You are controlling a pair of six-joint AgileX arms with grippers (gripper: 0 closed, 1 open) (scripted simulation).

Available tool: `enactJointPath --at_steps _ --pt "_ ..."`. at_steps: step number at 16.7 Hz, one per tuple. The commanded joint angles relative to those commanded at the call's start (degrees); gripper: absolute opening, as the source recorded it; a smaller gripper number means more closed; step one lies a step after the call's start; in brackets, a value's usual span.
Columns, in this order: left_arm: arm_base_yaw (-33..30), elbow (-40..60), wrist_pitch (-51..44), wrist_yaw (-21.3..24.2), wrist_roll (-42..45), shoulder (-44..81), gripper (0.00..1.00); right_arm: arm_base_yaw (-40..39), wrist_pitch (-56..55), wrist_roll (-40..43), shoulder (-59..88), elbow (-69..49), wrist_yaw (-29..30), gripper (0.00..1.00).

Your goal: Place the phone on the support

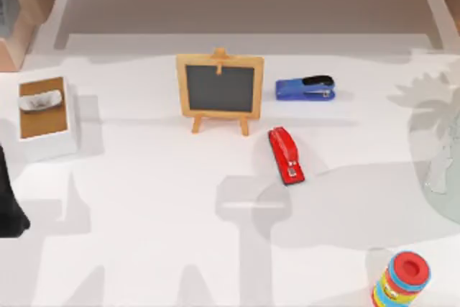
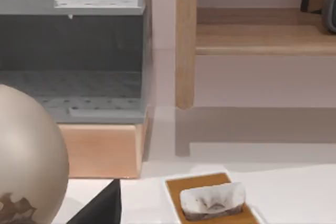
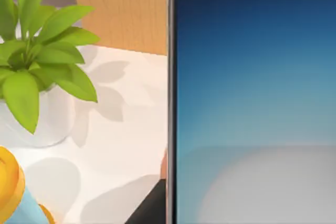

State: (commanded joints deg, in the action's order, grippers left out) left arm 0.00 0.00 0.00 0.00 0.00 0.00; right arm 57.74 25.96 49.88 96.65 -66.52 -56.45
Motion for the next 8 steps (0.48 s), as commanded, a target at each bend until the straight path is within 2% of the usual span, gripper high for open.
enactJointPath --at_steps 8 --pt "0.0 0.0 0.0 0.0 0.0 0.0 1.00 -0.2 -1.5 -1.0 -0.2 -0.1 0.8 0.00"
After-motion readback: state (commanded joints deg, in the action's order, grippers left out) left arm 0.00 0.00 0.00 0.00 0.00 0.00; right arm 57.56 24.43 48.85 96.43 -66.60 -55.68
